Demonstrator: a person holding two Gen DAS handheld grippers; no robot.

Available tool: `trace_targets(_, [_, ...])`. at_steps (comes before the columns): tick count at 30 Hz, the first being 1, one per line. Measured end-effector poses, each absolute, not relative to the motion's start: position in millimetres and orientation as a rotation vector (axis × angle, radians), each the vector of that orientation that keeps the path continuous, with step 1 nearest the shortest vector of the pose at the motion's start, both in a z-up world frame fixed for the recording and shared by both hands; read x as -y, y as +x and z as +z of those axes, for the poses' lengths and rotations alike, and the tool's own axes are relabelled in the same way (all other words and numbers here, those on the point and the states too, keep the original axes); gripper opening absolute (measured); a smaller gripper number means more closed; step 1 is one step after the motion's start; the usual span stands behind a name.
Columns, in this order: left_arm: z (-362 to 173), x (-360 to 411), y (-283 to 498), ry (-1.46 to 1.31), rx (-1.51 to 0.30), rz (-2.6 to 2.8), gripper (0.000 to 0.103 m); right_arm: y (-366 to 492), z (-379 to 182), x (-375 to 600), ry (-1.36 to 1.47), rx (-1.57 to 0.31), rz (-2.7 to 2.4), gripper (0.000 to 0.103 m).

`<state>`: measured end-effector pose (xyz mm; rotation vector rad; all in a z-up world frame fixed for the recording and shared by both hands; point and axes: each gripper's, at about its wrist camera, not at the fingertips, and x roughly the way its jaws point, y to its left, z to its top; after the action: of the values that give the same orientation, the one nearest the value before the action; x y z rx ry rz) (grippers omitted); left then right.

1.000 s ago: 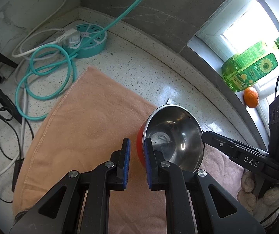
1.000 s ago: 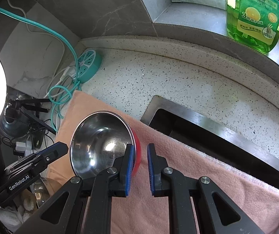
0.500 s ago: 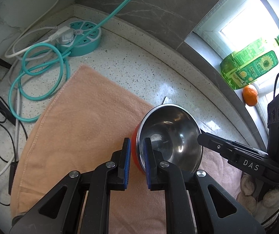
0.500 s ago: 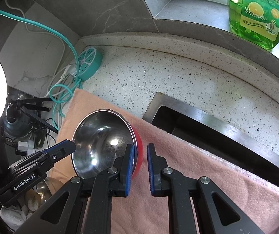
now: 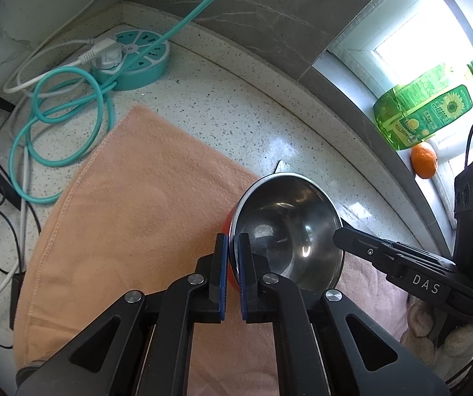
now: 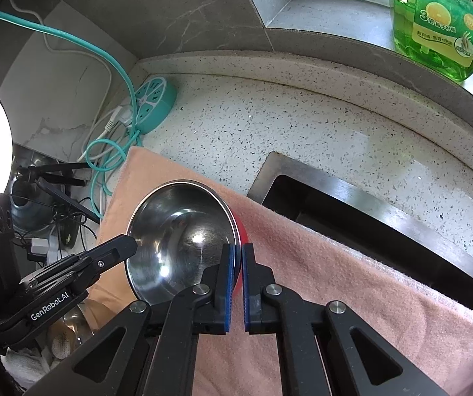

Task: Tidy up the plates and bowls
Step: 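Lift the red-exterior bowl with both tools and carry it toward the large steel bowl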

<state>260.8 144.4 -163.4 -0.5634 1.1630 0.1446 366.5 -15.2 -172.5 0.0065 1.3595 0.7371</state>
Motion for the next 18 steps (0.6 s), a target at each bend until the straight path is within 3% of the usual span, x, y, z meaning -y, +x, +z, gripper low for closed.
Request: trace_targets(18, [-132,-141,247,-0.538,-1.118,0.125,0.004,353,-145,22,0.006,-1.327,0.732,0.004])
